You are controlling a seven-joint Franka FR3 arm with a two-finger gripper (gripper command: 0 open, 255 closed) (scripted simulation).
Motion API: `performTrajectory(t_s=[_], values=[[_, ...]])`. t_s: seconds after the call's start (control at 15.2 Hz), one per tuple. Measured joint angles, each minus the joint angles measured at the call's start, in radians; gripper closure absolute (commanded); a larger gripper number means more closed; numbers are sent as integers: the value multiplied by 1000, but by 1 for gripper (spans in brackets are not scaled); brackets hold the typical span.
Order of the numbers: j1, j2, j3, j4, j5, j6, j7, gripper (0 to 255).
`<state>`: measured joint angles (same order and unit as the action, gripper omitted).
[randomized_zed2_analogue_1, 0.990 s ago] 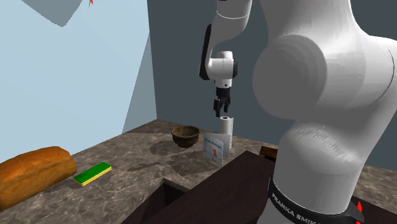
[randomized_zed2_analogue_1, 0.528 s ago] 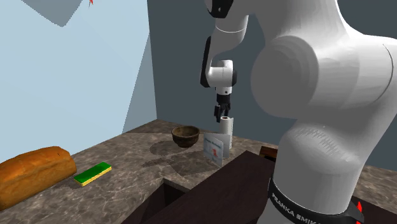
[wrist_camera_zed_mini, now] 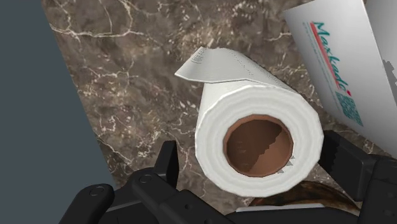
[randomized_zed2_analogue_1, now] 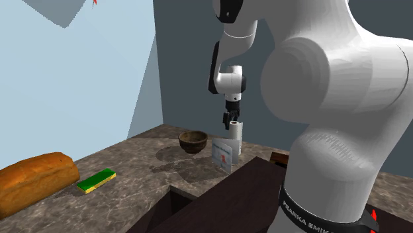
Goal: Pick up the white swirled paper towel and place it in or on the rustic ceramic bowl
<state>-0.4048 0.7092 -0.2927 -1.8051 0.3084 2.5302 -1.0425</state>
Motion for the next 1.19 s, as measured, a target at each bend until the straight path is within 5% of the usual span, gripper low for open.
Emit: performTrajectory(t_s=[0.07,0.13,1.19], values=[[0,0,0,0,0,0,0,0],[0,0,0,0,0,0,0,255],[13,-52,-18,-10,-18,-42,10,255]])
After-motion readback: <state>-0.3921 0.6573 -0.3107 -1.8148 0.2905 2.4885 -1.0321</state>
